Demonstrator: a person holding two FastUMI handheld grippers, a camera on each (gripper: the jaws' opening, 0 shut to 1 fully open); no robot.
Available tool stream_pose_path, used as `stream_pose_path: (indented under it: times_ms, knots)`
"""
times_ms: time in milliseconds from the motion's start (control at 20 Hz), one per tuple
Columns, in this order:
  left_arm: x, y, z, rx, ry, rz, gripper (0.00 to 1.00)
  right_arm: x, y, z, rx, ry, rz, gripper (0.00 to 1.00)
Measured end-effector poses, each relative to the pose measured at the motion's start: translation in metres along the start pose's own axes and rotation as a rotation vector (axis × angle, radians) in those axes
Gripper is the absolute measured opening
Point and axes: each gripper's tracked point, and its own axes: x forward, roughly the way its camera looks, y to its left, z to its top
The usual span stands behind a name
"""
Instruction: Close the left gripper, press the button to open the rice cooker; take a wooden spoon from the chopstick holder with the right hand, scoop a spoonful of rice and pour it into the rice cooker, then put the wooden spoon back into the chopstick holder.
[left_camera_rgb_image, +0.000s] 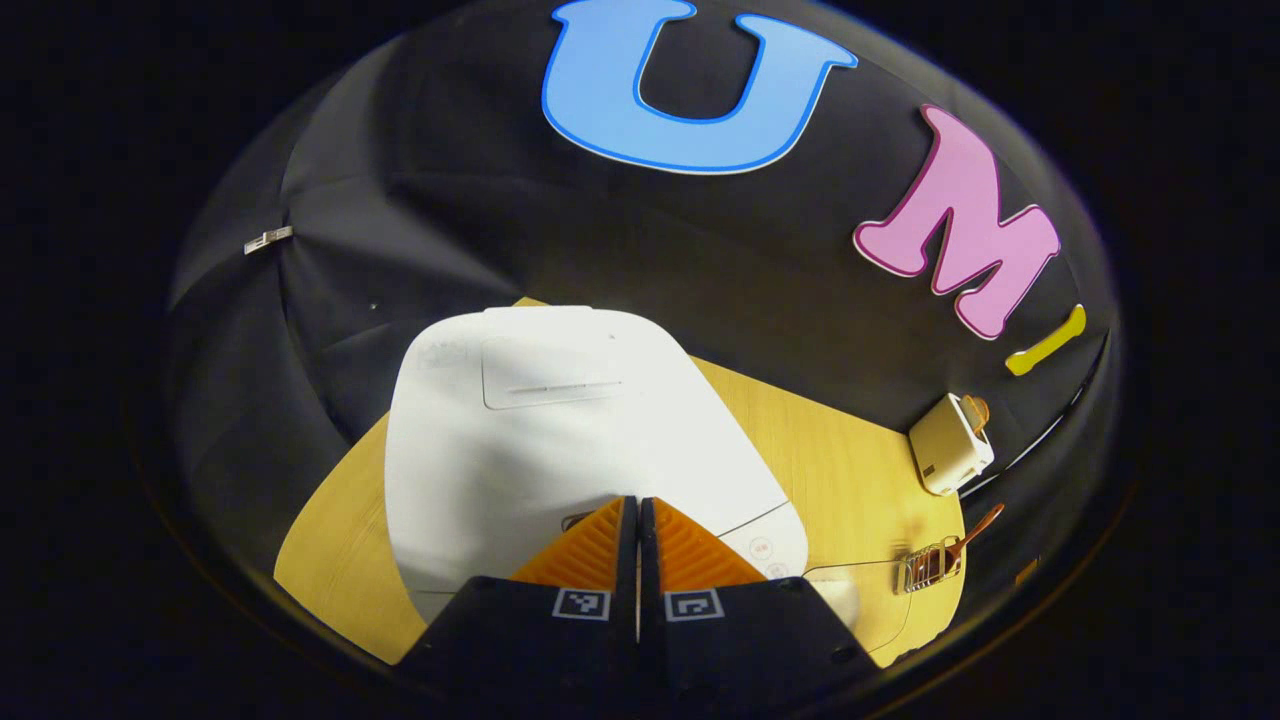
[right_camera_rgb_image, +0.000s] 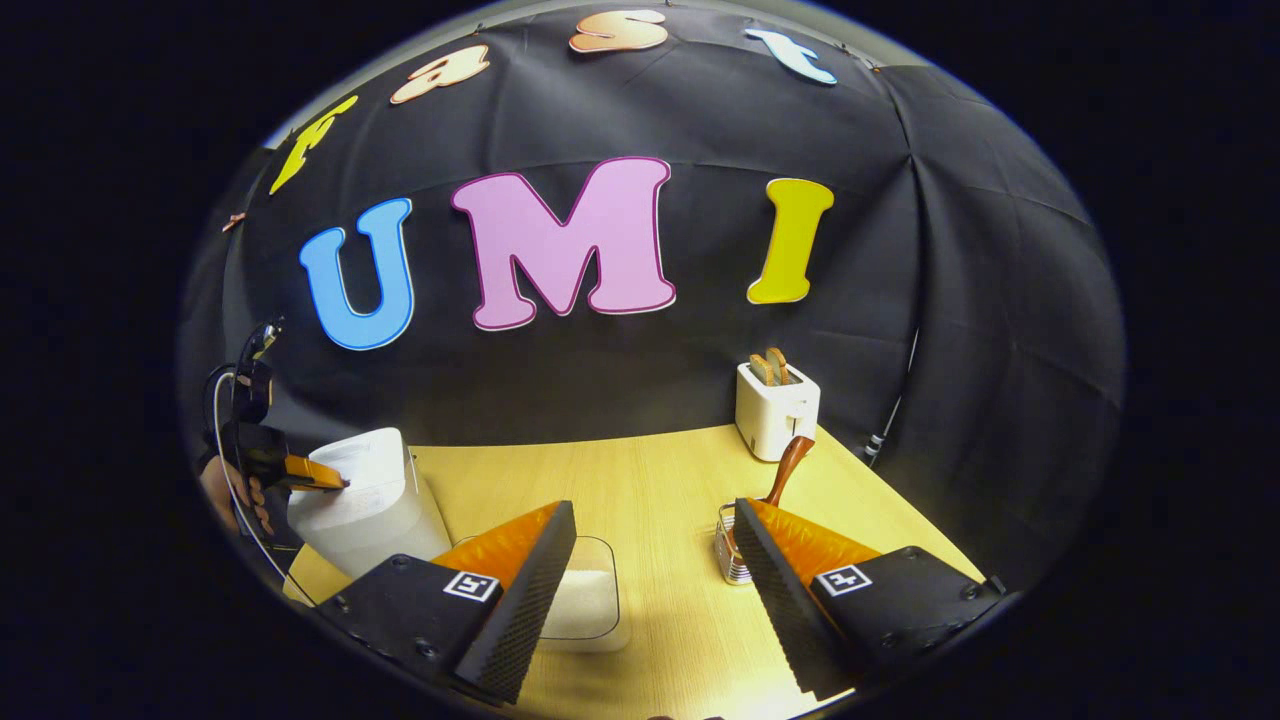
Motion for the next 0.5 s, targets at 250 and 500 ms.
stream_pose_path:
  times_ms: [250,500]
  knots:
    - [-0.04,-0.009,0.073,0.019,-0.255,-0.038,0.06,-0.005,0.003,0.004,-0.022,-0.013,-0.017,0.98]
    - [-0.088,-0.01,0.137,0.04,-0.416,-0.084,0.05,-0.009,0.006,0.006,-0.01,-0.016,-0.057,0.98]
